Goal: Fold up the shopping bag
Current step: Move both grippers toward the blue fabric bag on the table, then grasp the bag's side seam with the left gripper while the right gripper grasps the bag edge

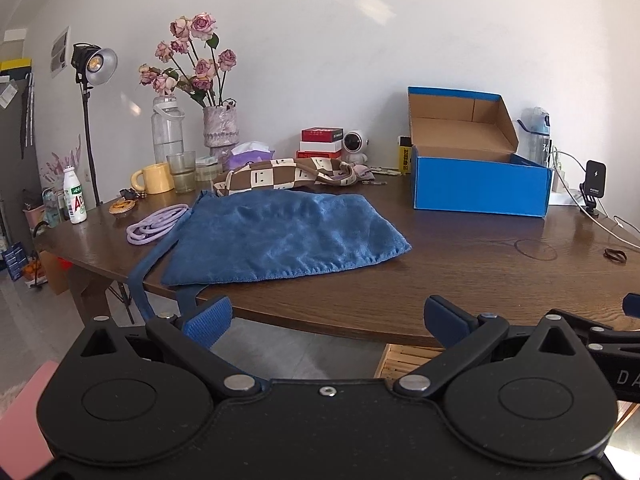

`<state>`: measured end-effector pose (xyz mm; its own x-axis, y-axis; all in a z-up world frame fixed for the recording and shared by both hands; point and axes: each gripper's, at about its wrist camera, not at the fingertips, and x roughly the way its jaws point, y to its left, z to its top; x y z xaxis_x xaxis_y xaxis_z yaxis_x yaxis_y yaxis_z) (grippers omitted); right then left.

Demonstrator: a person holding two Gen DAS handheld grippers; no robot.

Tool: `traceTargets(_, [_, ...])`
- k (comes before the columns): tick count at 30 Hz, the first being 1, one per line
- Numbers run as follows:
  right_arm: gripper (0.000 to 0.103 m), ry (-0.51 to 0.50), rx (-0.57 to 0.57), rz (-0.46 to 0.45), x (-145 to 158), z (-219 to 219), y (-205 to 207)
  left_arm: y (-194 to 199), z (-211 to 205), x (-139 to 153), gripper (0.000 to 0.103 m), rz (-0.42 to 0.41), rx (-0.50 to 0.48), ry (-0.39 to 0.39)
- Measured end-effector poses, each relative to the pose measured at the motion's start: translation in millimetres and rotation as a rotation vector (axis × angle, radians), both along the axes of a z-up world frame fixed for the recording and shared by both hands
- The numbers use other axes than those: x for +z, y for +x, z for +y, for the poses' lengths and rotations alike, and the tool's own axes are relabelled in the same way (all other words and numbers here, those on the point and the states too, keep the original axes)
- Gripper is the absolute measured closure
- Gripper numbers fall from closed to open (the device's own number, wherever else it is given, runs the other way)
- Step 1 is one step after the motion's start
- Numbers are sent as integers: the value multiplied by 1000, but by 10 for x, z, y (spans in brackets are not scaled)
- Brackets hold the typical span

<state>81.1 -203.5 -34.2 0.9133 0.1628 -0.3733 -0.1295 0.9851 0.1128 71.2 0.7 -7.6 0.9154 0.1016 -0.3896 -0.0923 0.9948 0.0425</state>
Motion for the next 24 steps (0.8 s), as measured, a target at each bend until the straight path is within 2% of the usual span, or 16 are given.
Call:
traceTargets(14, [1, -43, 12, 44, 40, 107, 453, 454, 154, -40, 0, 73, 30, -42])
traceTargets(21, [10, -79, 61, 75, 67, 285, 851, 879, 406, -18, 0, 94, 64, -59])
traceTargets(24, [12, -81, 105, 92, 105, 387, 1127, 1172, 624, -5, 0, 112, 106, -23])
